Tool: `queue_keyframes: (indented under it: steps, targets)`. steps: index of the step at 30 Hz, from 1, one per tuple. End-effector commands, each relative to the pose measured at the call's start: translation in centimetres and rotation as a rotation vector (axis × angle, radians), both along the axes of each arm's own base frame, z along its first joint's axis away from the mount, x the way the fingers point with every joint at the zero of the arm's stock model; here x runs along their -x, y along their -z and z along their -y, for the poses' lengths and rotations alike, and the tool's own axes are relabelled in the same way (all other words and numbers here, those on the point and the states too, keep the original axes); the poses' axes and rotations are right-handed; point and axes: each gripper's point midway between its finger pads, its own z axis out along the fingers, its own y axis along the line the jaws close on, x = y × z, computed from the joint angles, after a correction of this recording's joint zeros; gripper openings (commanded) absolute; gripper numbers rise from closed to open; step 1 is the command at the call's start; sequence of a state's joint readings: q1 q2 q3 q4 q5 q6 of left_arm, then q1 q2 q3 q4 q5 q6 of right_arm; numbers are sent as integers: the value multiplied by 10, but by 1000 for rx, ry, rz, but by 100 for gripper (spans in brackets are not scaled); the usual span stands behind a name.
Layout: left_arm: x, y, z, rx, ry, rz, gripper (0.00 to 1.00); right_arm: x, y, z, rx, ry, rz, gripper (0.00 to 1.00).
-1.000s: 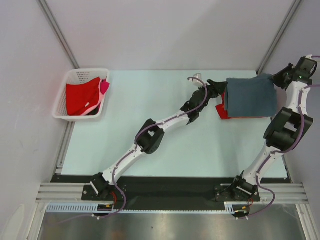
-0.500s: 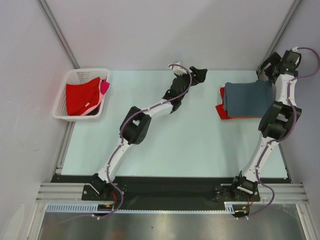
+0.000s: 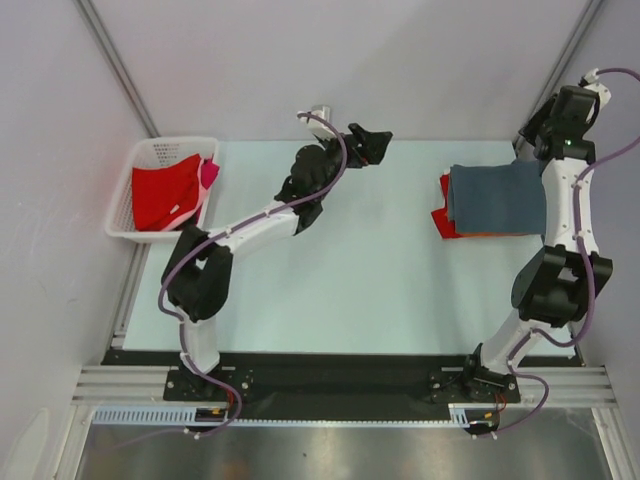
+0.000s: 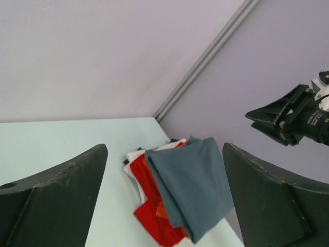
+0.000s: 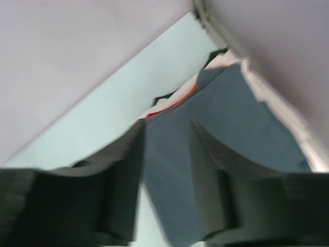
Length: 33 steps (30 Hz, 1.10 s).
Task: Fold and stack the t-shirts
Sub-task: Neatly place the folded tshirt to the corner
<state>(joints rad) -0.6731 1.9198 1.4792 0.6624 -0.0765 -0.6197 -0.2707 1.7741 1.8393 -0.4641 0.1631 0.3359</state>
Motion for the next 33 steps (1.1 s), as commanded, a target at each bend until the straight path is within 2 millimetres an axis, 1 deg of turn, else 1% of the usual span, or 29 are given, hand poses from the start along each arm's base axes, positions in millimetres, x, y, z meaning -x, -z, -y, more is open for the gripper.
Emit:
queue_keyframes:
  steps: [1,2,3,4,5,6,7,9,10,11,12,13,16,17,18,19,20,21,22,23,24,26,27,29,30,32,33]
  targets:
    - [19,-3,-16,-55,86,-42,100,8,12,-6,-118,14,45,39]
    - [20,0,-20,-61,97,-57,100,9,32,-19,-202,-44,34,31]
    - [23,0,-22,-55,106,-61,100,4,21,-25,-254,-88,125,16]
    - [28,2,-24,-52,117,-72,100,4,19,-24,-363,-90,196,12]
    - [31,2,-23,-48,128,-69,100,8,49,-39,-474,-145,187,11]
    - [33,4,-23,-49,133,-74,100,0,29,-36,-481,-176,313,9]
    - [34,6,-23,-45,144,-83,100,-2,32,-37,-561,-167,347,5]
    - [37,9,-19,-44,168,-90,100,-6,41,-38,-601,-185,380,1]
    - [38,8,-18,-45,178,-87,100,-8,53,-31,-634,-171,381,0]
    - [40,13,-14,-55,203,-89,100,-11,58,-29,-681,-160,397,0]
    - [40,14,-13,-57,209,-88,100,-14,57,-24,-687,-159,436,0]
    - [40,15,-11,-59,215,-90,100,-18,72,-16,-716,-143,425,0]
    - [36,24,-6,-73,232,-106,100,-29,77,-2,-742,-125,454,0]
    - [35,27,-4,-78,233,-111,100,-33,86,4,-748,-113,450,0]
    - [32,33,-2,-84,235,-121,100,-36,88,7,-752,-109,453,0]
    - [31,33,0,-85,236,-120,100,-38,87,11,-756,-105,463,0]
    - [29,35,1,-85,238,-124,100,-42,101,14,-780,-94,452,0]
    - [27,41,4,-91,244,-131,100,-42,101,21,-803,-82,473,0]
    - [25,40,5,-89,247,-125,100,-43,106,23,-814,-75,480,0]
    - [25,41,7,-89,254,-123,100,-43,119,28,-833,-53,472,0]
    - [25,41,9,-89,259,-120,100,-42,122,35,-833,-42,490,0]
    - [22,45,11,-93,263,-123,100,-40,135,43,-868,-3,501,0]
    - [21,45,12,-95,264,-120,100,-42,149,48,-884,10,503,0]
    - [18,49,12,-100,254,-123,100,-44,160,51,-960,21,519,0]
    - [17,51,13,-103,254,-125,100,-47,177,53,-990,30,521,0]
    - [14,52,14,-106,252,-126,100,-49,182,55,-1056,21,547,0]
    - [14,49,15,-105,254,-123,100,-52,184,58,-1068,23,542,0]
